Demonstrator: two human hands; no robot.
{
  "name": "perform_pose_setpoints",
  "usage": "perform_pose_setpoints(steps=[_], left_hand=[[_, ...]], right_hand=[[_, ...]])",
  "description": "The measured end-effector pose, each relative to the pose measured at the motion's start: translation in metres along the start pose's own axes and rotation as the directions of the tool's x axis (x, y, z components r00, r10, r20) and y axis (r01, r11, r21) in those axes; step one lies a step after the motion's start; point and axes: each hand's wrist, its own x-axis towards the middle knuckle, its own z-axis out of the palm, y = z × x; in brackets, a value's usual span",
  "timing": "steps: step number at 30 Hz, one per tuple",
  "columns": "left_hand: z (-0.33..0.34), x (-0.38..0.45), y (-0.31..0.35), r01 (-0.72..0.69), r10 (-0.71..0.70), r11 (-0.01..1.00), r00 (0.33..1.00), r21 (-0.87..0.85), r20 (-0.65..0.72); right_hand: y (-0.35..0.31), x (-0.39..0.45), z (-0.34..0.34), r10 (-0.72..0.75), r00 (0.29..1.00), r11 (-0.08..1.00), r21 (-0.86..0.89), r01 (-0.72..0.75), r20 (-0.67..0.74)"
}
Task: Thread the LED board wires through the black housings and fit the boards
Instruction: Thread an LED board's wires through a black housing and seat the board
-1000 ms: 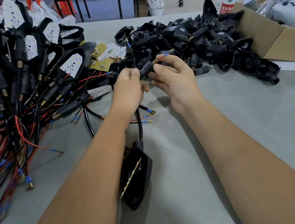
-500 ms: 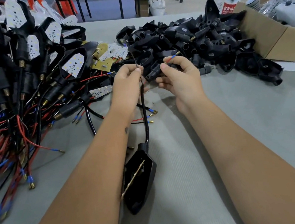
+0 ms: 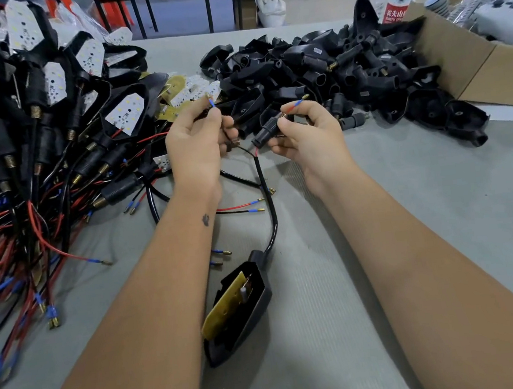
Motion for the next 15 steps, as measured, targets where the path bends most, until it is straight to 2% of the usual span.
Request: perform_pose_setpoints(steps=[3,9,15], left_hand=[[-0.003,0.002,-0.002,-0.047,0.046,0.987,0.999,0.153,0.011],[-0.004,0.000,-0.010,-0.179,0.104,0.886,0.975,0.427,0.194],[-0.001,-0.002,-0.013,-0.241,0.129,0.811,0.962,0.533,0.239]], right_hand=[[0.000,0.001,-0.001,0.018,1.000,0.997,0.069,-0.016,-0.019],[-0.001,0.003,-0.004,0.062,0.996,0.974,0.223,-0.047,-0.063],[0.000,0.004,-0.004,0.073,0.995,0.960,0.274,-0.052,-0.067]])
